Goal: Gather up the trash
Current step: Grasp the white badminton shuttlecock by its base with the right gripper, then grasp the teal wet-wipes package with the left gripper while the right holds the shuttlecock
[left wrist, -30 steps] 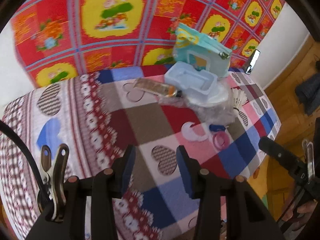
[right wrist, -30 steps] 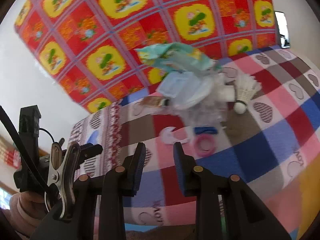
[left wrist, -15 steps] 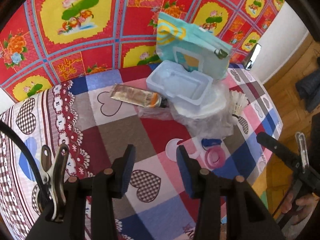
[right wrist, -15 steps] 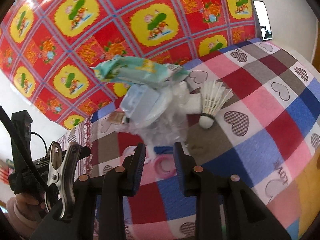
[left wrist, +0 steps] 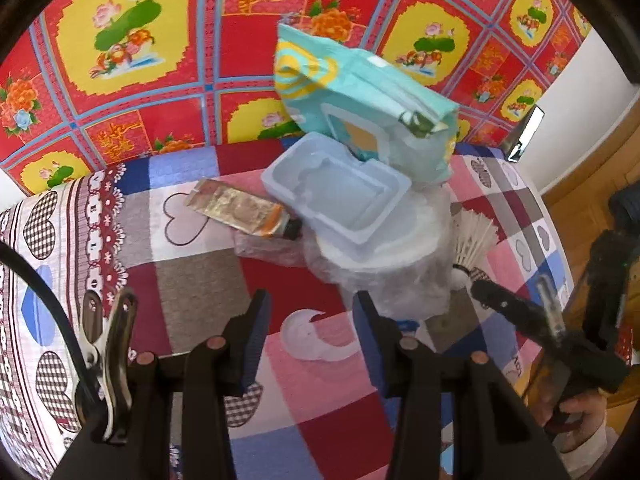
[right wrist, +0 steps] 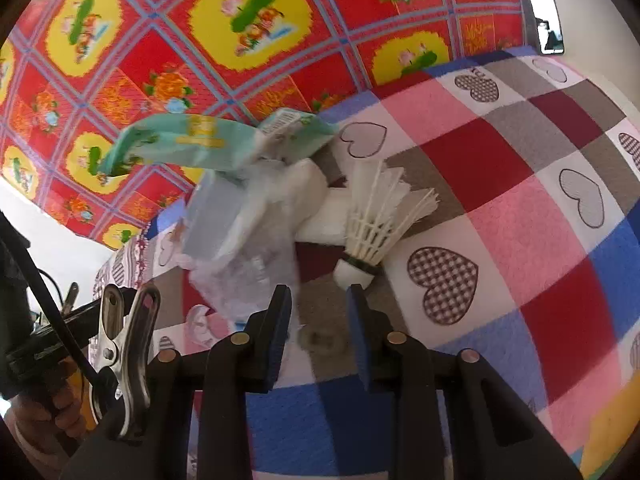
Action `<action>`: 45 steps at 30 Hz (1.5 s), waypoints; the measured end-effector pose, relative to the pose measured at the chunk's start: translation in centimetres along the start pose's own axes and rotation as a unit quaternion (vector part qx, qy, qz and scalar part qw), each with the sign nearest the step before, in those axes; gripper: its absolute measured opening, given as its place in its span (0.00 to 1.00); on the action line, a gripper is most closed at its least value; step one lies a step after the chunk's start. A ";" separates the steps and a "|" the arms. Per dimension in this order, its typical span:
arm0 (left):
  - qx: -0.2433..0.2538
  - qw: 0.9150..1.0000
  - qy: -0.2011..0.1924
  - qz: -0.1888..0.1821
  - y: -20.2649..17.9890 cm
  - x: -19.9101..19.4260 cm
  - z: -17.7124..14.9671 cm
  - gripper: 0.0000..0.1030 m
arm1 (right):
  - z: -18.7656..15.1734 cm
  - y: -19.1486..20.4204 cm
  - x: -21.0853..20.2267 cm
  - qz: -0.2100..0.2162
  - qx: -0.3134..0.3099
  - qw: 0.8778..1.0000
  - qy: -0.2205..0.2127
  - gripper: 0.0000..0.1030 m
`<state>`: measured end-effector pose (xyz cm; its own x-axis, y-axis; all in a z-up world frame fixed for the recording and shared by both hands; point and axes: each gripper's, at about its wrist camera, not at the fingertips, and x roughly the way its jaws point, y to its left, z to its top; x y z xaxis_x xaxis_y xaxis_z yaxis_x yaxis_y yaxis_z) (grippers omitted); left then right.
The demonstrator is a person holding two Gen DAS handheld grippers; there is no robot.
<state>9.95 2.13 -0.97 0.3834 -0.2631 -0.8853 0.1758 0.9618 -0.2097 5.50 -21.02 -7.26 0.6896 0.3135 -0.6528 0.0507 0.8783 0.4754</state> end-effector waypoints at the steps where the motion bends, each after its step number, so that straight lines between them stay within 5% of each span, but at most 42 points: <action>1: -0.002 1.000 0.000 -0.001 -0.3 0.0 0.0 0.43 | 0.1 -0.2 0.2 -0.002 0.000 1.000 0.003 0.31; 26: -0.001 0.999 -0.037 -0.035 -8.4 1.1 4.3 0.45 | 2.9 -2.1 4.4 0.025 -0.008 0.999 0.039 0.33; 39: -0.074 0.995 -0.059 -0.029 -8.2 3.2 7.1 0.52 | 3.7 -2.7 2.2 -0.004 -0.051 0.998 0.034 0.29; 45: -0.140 0.988 -0.070 0.005 -8.5 4.7 8.2 0.54 | 4.5 -5.2 0.4 0.002 -0.100 0.992 0.076 0.29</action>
<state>17.67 -7.91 0.03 0.5091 -0.2421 -0.8259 -0.0785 0.9426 -0.3247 8.77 -27.14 -7.32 0.5719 0.3552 -0.7394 -0.1075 0.9260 0.3618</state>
